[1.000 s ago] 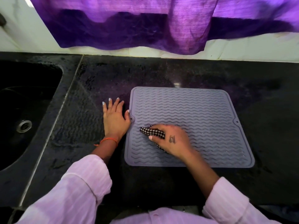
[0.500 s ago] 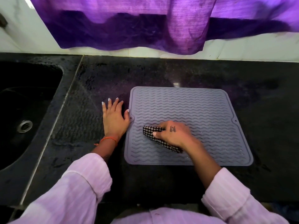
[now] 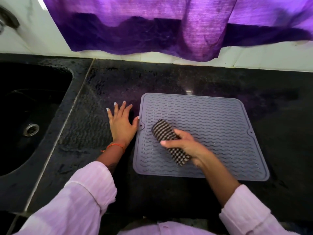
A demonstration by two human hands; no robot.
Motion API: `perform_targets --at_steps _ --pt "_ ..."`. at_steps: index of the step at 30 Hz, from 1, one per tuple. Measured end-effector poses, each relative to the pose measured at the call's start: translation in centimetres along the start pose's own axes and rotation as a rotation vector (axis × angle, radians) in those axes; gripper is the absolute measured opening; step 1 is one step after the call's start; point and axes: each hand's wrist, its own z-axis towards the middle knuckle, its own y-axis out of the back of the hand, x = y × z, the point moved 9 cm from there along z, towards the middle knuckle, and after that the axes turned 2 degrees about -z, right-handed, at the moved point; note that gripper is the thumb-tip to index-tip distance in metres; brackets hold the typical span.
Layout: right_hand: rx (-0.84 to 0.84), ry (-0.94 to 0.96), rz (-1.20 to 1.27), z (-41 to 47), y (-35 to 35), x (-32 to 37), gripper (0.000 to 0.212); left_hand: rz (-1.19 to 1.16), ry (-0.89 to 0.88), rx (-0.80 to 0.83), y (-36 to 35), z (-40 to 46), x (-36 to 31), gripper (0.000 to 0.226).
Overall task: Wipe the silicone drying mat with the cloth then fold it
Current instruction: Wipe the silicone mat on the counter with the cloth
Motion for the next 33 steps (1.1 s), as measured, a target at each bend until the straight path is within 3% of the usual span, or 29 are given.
perform_targets --at_steps 2,6,9,11,15,17,20,22,24,26,29,33 --pt "0.048 0.04 -0.221 1.0 -2.4 0.4 0.04 0.022 0.009 0.014 0.3 0.4 0.4 0.056" --pt "-0.048 0.211 -0.66 3.1 -5.5 2.5 0.03 0.07 0.029 0.083 0.5 1.5 1.0 0.068" --pt "0.13 0.164 -0.781 2.9 -6.7 2.0 0.023 0.072 0.061 0.12 0.4 1.6 1.5 0.071" --pt "0.263 0.061 -0.509 1.9 -6.1 0.6 0.029 0.068 0.082 0.139 0.3 1.5 1.6 0.07" --pt "0.148 0.012 0.415 0.7 -0.9 -0.7 0.055 0.088 0.084 0.161 0.1 1.5 1.4 0.069" --pt "0.164 0.021 0.751 0.2 1.2 -1.0 0.058 0.08 0.085 0.173 0.1 1.7 1.1 0.068" --pt "0.205 0.025 0.921 -0.3 2.7 -1.1 0.063 0.068 0.084 0.19 -0.1 2.1 0.5 0.067" --pt "0.124 0.013 0.919 -0.3 3.5 -1.6 0.073 0.062 0.074 0.2 -0.3 2.4 0.0 0.067" --pt "-0.02 0.024 0.718 -0.3 4.3 -1.8 0.066 0.066 0.081 0.215 -0.4 2.7 -0.1 0.068" --pt "-0.112 0.035 0.341 -0.4 3.7 -1.2 0.05 0.072 0.105 0.239 -0.5 2.8 0.2 0.07" --pt "-0.064 0.079 -0.178 0.1 -0.3 0.6 0.046 0.068 0.119 0.271 -0.7 2.9 0.2 0.069" --pt "-0.108 0.309 -0.917 1.1 -6.3 3.2 0.039 0.068 0.127 0.286 -0.8 2.9 0.1 0.068"
